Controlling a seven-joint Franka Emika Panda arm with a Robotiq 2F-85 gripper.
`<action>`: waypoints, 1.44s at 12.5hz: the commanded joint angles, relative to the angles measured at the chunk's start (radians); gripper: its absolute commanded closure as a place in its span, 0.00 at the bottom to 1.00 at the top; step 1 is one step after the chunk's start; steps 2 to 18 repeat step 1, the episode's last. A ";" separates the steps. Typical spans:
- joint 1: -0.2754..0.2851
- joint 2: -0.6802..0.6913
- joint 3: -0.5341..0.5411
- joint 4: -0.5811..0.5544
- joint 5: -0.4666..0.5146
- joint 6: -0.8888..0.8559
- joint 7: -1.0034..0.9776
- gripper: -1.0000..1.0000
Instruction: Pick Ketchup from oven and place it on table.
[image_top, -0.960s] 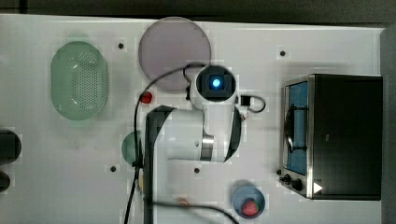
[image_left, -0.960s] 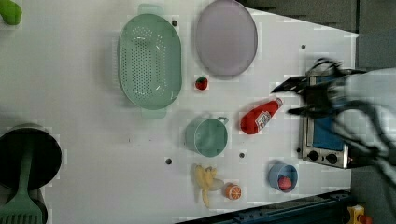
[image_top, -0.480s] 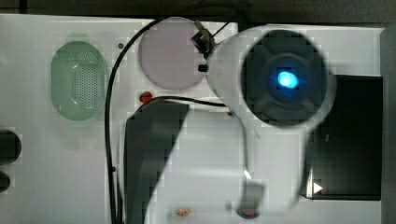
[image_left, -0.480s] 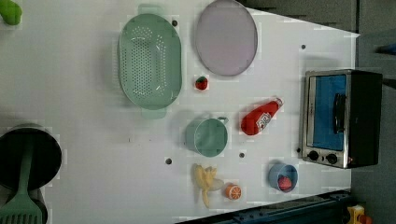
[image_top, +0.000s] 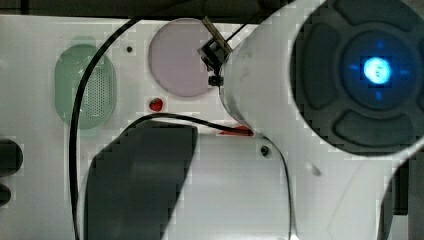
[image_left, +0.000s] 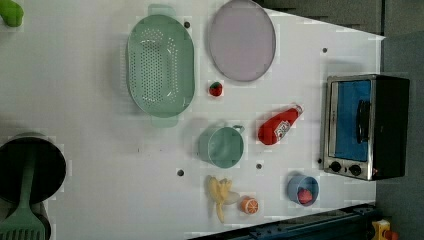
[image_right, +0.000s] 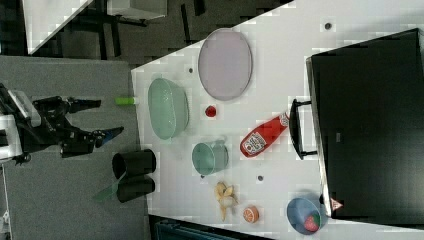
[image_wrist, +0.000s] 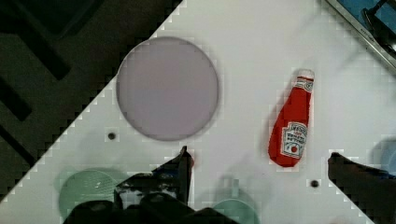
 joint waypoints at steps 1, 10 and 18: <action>0.006 0.051 0.019 0.025 -0.051 -0.114 0.022 0.00; 0.006 0.051 0.019 0.025 -0.051 -0.114 0.022 0.00; 0.006 0.051 0.019 0.025 -0.051 -0.114 0.022 0.00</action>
